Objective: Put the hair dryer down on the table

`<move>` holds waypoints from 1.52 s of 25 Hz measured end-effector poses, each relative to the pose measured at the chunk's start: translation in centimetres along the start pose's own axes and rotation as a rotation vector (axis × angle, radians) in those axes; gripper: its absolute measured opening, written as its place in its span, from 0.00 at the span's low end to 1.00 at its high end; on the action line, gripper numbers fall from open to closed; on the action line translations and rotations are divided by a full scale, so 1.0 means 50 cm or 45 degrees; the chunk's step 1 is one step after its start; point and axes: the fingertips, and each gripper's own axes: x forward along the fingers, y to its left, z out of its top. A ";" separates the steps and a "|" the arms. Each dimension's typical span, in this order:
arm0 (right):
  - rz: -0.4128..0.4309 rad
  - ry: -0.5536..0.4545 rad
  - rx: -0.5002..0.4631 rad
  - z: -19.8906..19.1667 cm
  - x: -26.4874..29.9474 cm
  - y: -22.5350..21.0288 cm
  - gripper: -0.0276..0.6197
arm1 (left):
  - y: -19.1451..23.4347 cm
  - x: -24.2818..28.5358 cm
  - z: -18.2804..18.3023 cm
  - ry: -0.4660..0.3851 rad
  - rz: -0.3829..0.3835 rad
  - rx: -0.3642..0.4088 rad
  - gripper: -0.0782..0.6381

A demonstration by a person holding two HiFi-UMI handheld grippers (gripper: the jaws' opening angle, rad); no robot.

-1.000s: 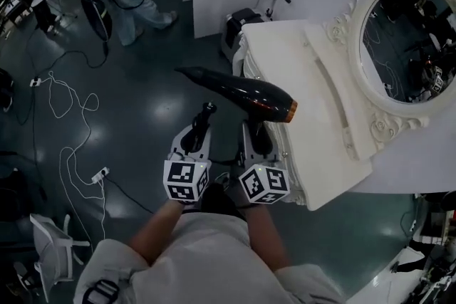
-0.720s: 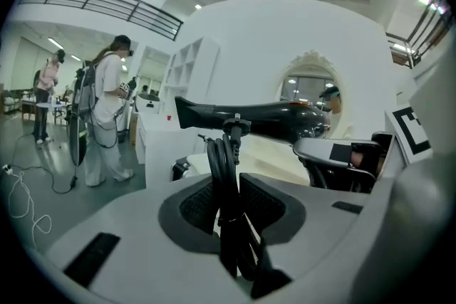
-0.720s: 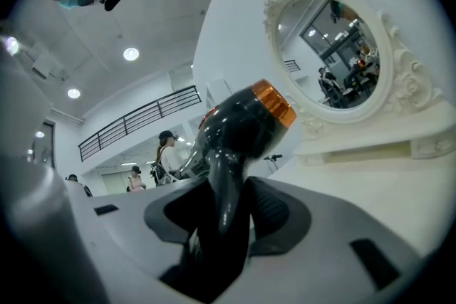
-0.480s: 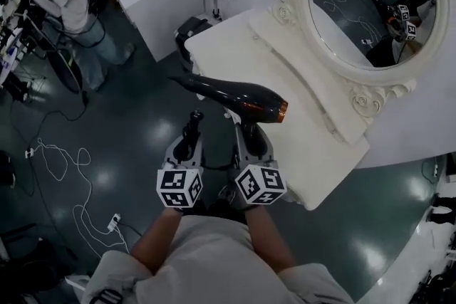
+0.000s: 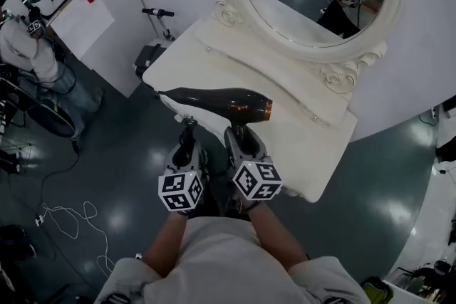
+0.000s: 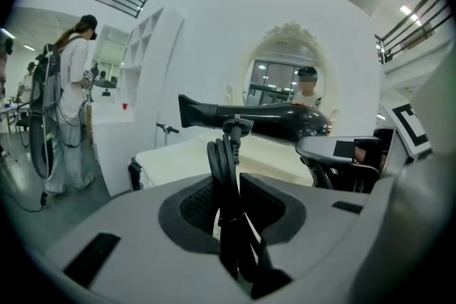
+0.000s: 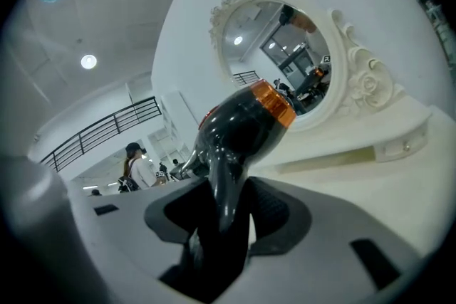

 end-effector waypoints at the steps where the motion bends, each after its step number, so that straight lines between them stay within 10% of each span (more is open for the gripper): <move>1: -0.027 -0.004 -0.003 0.006 0.014 -0.014 0.33 | -0.002 0.024 0.002 0.009 -0.026 0.004 0.22; 29: -0.754 0.073 0.311 -0.054 0.315 -0.241 0.33 | 0.104 0.483 -0.002 0.460 -0.459 0.031 0.22; 38: -0.830 0.071 0.400 -0.090 0.339 -0.258 0.33 | 0.106 0.530 -0.030 0.540 -0.575 0.105 0.22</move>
